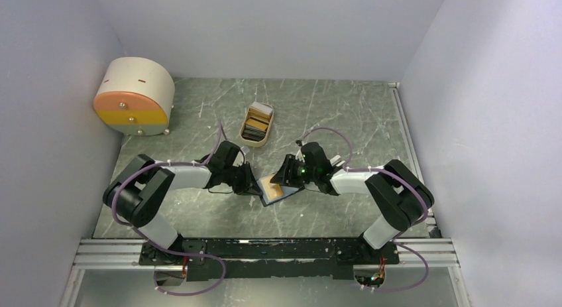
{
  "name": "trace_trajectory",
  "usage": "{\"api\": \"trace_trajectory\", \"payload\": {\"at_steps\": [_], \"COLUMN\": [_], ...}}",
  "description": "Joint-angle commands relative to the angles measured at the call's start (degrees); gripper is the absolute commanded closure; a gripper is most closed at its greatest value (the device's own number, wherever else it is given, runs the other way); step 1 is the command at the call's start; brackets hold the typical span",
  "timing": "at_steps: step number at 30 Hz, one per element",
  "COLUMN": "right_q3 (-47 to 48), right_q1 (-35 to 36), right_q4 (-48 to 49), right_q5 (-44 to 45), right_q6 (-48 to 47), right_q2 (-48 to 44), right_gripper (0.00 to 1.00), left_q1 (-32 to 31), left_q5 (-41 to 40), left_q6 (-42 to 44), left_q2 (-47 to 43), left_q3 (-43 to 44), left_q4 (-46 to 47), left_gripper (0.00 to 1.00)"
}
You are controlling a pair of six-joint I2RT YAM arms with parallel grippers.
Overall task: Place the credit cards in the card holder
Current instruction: Insert the credit card into the card holder, then close the card holder at the center of the board.
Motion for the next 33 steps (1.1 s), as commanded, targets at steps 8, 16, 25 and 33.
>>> {"api": "trace_trajectory", "payload": {"at_steps": [8,16,25,33], "right_q3": [5.7,12.0,12.5,10.6], "right_q1": [-1.6,-2.1,-2.7,-3.7], "right_q4": [-16.3,-30.1,-32.7,-32.6], "right_q5": [8.0,24.9,24.2,22.8], "right_q6": [-15.8,-28.7,-31.0,-30.5], "right_q2": [-8.7,-12.8,-9.5,-9.4], "right_gripper": [0.52,0.50,0.68,0.68], "left_q1": [-0.6,-0.6,-0.5,-0.5], "left_q5": [-1.8,-2.3,-1.2,-1.8], "left_q6": [-0.6,1.1,2.4,2.7], "left_q2": [-6.7,-7.7,-3.4,-2.2], "left_q3": [0.2,2.3,3.9,3.3], "left_q4": [-4.0,-4.3,-3.6,-3.1], "left_gripper": [0.83,0.78,0.79,0.78]}}
